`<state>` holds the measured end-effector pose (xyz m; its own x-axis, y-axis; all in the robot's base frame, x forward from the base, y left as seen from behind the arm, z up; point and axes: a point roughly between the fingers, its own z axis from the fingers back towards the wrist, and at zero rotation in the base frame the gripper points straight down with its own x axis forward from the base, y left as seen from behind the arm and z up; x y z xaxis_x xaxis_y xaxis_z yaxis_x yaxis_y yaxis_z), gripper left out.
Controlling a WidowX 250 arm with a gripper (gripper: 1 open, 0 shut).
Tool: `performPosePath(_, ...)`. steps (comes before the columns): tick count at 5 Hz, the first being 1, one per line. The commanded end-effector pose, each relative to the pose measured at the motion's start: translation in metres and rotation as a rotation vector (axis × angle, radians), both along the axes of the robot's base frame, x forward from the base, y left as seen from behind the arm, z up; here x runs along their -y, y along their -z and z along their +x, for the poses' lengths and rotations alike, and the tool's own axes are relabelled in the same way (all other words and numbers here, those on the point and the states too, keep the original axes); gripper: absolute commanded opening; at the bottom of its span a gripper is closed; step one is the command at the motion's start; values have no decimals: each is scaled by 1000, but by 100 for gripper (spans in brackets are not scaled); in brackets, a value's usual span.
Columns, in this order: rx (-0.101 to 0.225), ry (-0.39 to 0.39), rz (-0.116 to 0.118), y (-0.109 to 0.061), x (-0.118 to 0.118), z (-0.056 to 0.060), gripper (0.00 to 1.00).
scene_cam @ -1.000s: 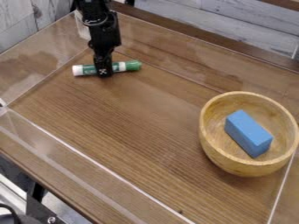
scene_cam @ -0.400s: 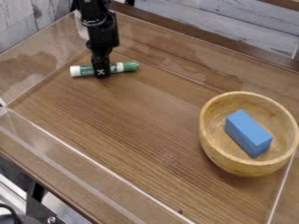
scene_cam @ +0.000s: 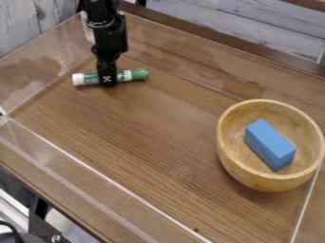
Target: Put the green marker in the brown bowl
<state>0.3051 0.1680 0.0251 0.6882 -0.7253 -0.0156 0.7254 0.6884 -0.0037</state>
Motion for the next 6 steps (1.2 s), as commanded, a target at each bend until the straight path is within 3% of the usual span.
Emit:
performPosePath(1,76,10,51,-37,-3,11,0)
performPosePath(4,47,29,50,-56,14,9,0)
performPosePath(6,46,51,59,-65,26,8,0)
